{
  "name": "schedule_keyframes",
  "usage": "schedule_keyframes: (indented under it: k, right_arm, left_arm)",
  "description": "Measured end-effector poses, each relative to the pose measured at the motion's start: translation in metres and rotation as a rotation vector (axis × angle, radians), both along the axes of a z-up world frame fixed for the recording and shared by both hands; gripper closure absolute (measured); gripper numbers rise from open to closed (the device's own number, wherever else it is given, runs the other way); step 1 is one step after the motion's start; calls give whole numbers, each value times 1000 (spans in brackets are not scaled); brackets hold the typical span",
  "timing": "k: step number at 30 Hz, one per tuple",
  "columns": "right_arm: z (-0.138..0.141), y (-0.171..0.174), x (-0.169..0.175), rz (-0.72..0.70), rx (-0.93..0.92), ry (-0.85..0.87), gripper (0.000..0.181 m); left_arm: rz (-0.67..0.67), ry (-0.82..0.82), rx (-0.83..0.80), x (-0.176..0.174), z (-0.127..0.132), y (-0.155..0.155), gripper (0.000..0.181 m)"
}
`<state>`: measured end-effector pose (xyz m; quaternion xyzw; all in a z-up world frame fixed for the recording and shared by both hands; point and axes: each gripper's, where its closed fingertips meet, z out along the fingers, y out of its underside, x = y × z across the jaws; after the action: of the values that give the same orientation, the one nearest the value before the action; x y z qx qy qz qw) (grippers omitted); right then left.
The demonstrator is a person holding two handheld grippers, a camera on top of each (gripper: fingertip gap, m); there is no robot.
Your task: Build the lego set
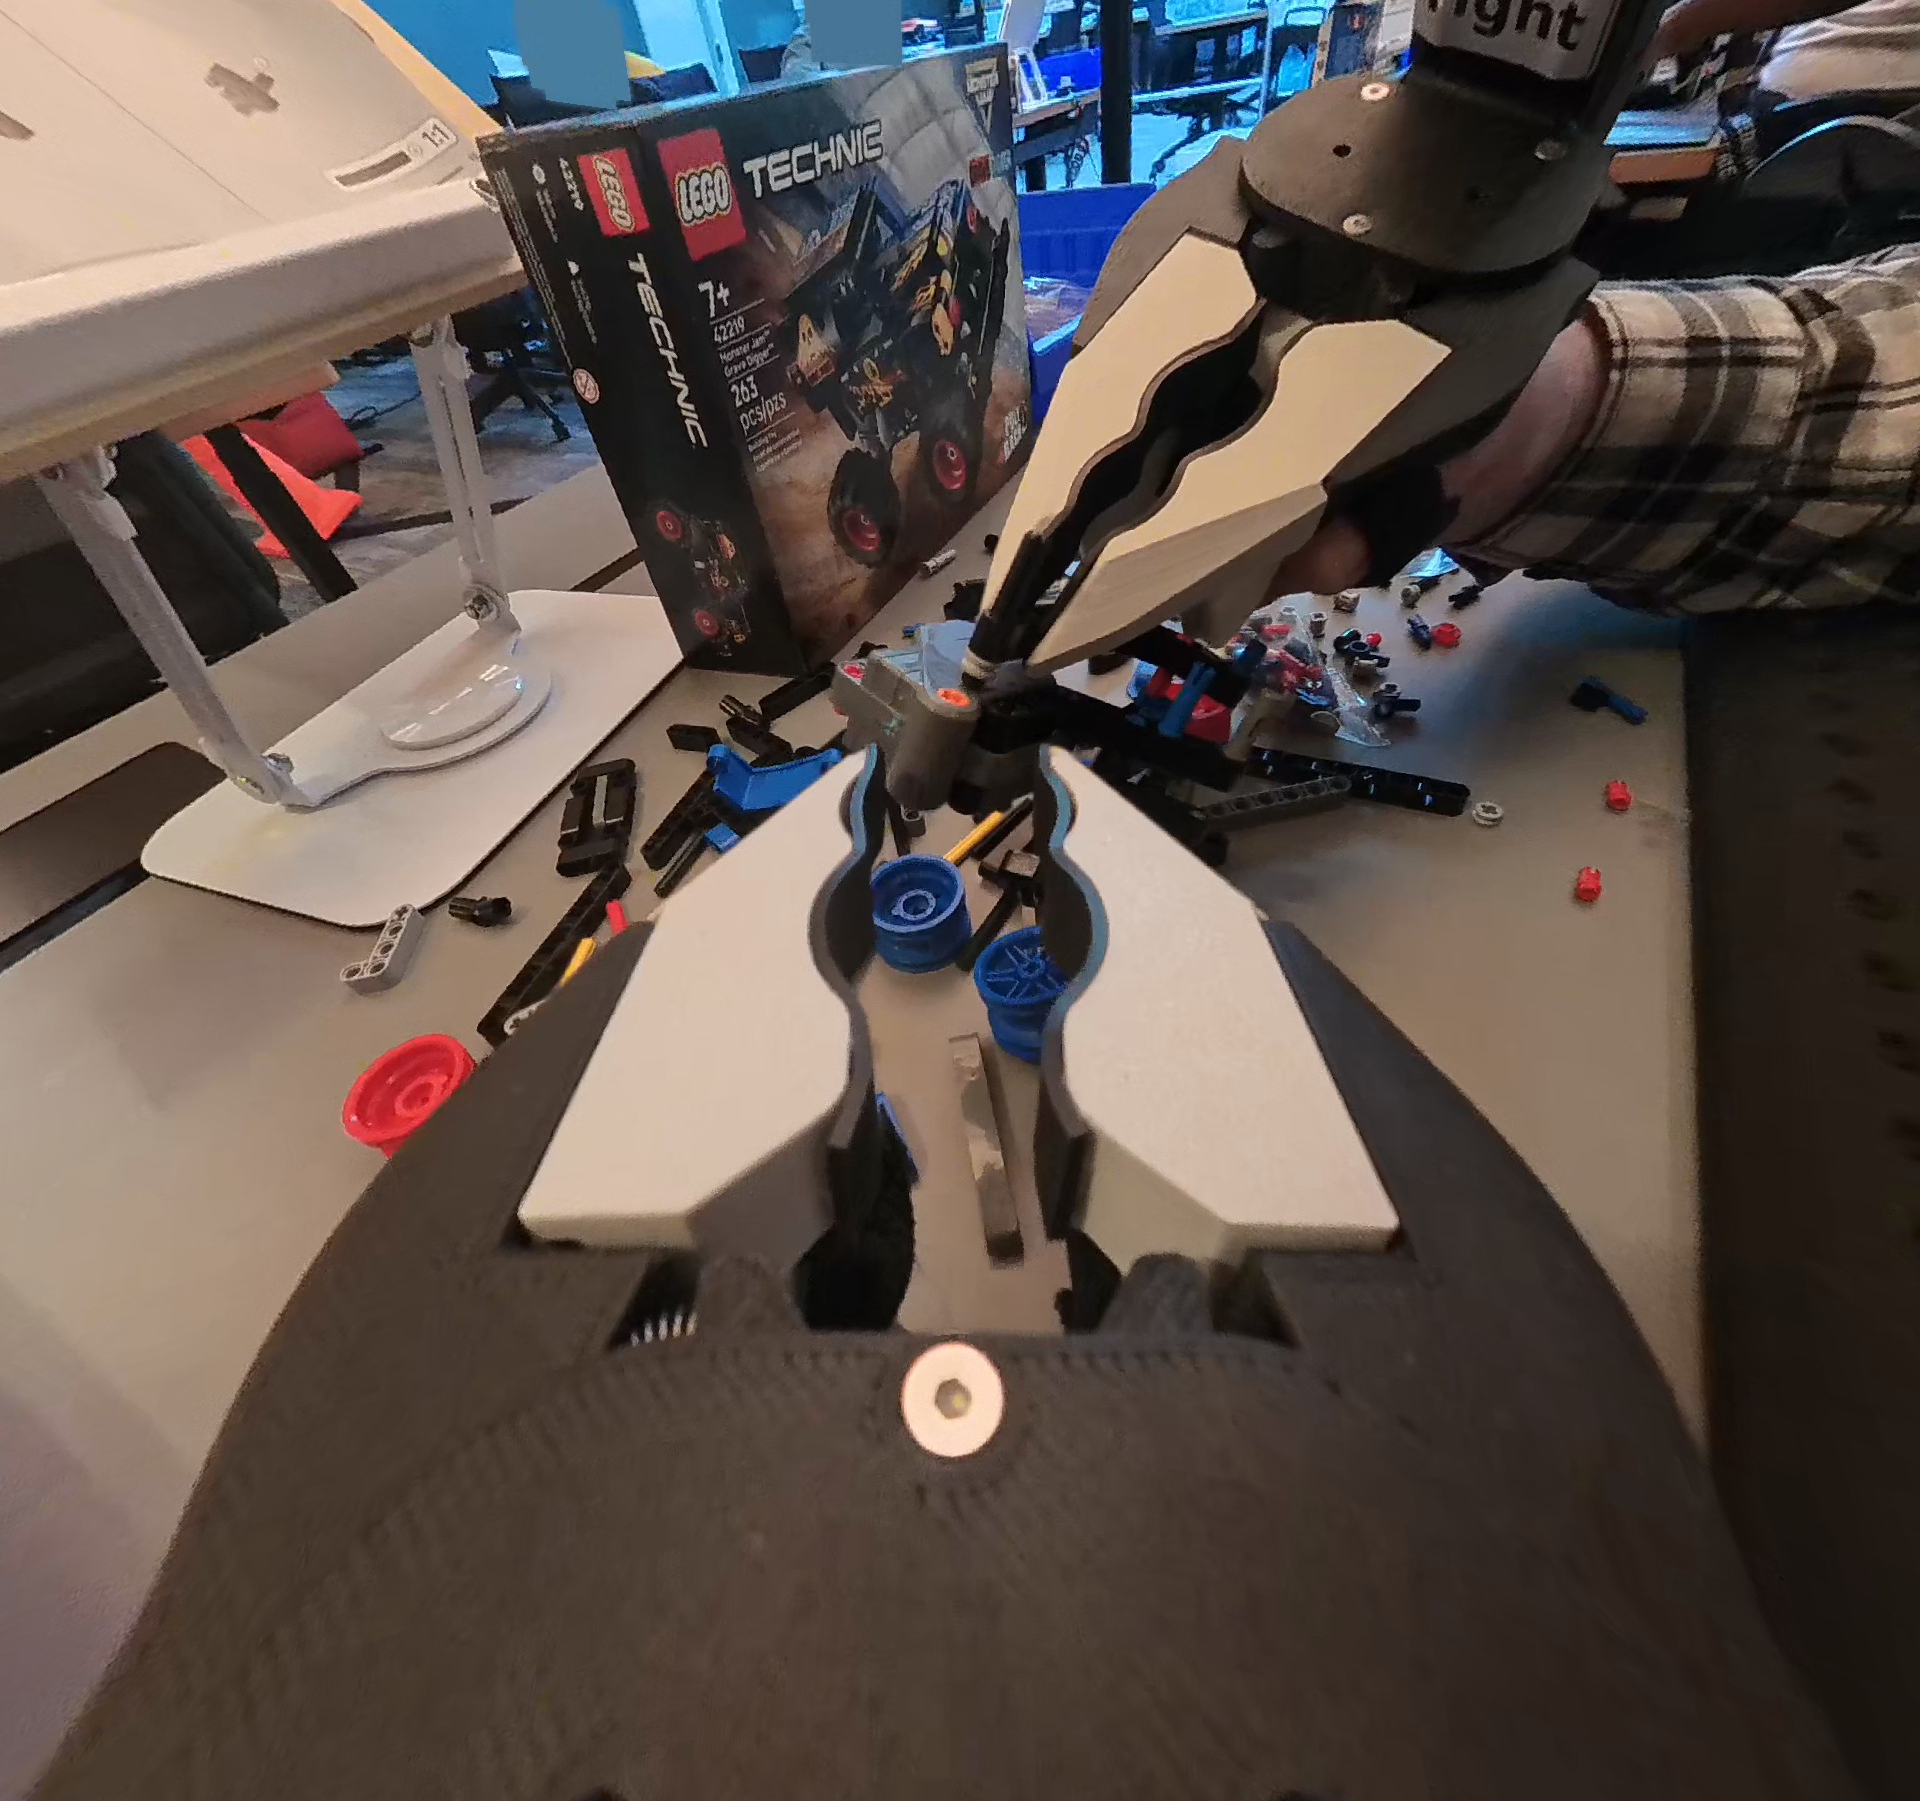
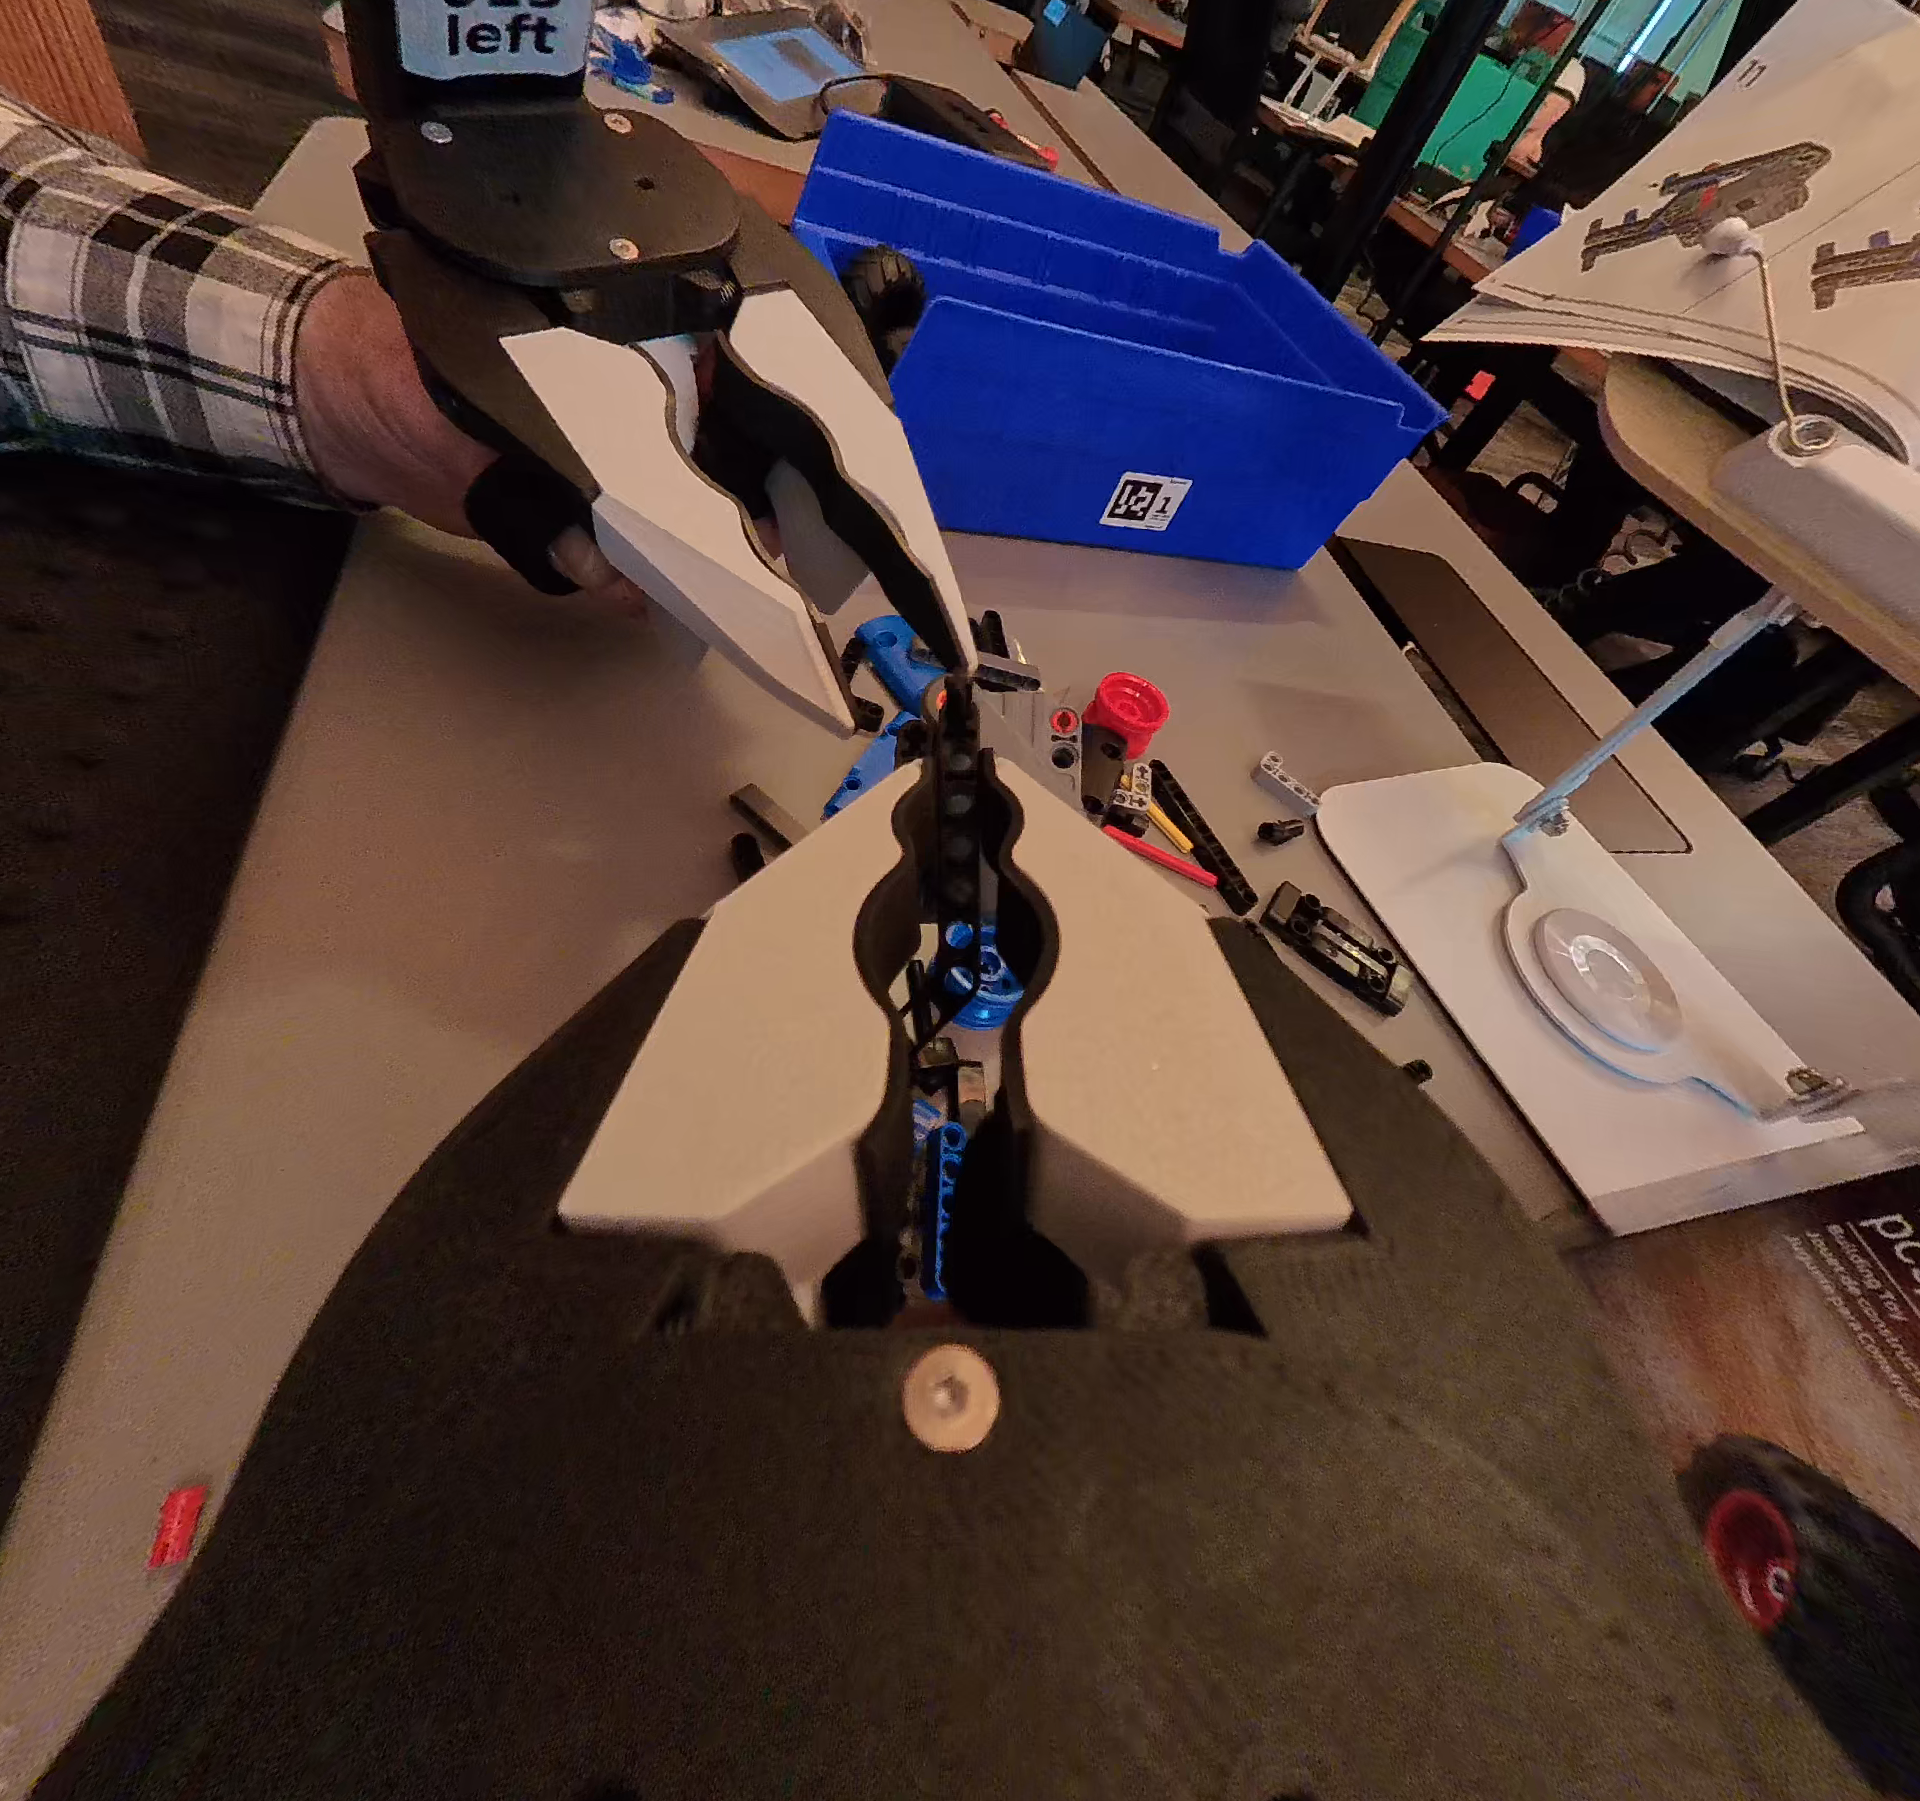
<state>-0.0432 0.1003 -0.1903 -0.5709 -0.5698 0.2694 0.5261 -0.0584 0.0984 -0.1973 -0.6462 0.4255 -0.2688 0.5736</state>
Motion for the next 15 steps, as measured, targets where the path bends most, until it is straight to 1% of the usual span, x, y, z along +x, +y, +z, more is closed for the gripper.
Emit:
schedule_keyframes:
  k: [11, 15]
  right_arm:
    - [3, 0, 3, 2, 20, 8, 177]
    - [8, 5, 5, -28, 84, 14, 176]
  left_arm:
    - [33, 5, 10, -2, 1, 5, 156]
    - [40, 5, 13, -2, 2, 6, 153]
